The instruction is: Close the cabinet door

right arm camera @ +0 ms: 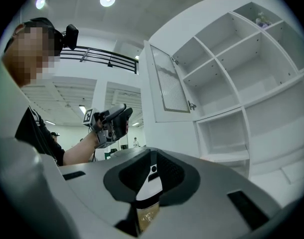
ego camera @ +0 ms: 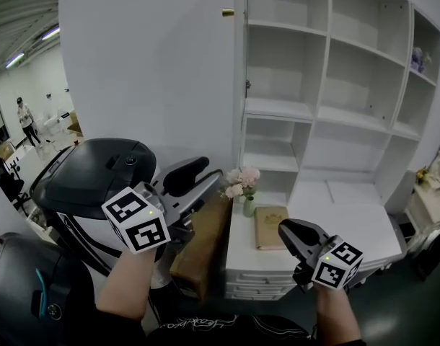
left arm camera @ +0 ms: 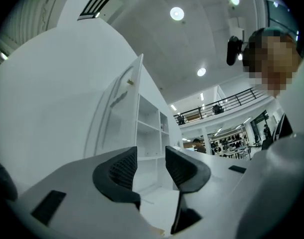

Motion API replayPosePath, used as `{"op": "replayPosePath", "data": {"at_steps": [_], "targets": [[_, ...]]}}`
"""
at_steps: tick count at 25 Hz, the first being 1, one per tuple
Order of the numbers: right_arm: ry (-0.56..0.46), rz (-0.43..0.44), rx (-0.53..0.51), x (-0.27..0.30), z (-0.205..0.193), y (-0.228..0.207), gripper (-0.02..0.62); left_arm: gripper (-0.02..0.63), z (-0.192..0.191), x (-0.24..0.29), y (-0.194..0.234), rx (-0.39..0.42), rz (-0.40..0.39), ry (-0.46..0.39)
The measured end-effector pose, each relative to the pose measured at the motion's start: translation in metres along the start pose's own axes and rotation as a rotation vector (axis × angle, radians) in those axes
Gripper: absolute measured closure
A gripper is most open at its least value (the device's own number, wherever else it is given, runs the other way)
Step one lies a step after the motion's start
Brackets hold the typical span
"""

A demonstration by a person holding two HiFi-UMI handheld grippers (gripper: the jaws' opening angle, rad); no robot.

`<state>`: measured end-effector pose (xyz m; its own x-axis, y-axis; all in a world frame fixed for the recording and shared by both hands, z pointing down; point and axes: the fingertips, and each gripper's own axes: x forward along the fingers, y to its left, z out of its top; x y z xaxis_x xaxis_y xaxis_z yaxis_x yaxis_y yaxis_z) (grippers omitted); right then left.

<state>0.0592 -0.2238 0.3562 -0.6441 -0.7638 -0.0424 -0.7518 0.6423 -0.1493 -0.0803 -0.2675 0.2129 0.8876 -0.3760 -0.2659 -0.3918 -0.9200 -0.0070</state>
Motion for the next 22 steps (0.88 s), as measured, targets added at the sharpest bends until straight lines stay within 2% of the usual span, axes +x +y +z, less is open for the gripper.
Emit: {"op": "replayPosePath", "data": {"at_steps": [4, 9, 14, 18, 22], "targets": [[-0.018, -0.018, -0.040, 0.019, 0.030, -0.004, 0.532, 0.379, 0.061, 0.023, 0.025, -0.023, -0.115, -0.103], [-0.062, -0.070, -0.138, 0.021, 0.075, -0.010, 0.532, 0.354, 0.120, 0.063, 0.055, -0.051, -0.221, -0.187], [-0.069, -0.128, -0.127, 0.017, 0.084, -0.021, 0.532, 0.356, 0.161, 0.087, 0.080, -0.071, -0.326, -0.262], [-0.053, -0.171, -0.130, 0.018, 0.084, -0.028, 0.532, 0.382, 0.194, 0.103, 0.097, -0.157, -0.412, -0.325], [-0.022, -0.192, -0.110, 0.021, 0.103, -0.046, 0.532, 0.430, 0.231, 0.141, 0.111, -0.251, -0.495, -0.369]]}}
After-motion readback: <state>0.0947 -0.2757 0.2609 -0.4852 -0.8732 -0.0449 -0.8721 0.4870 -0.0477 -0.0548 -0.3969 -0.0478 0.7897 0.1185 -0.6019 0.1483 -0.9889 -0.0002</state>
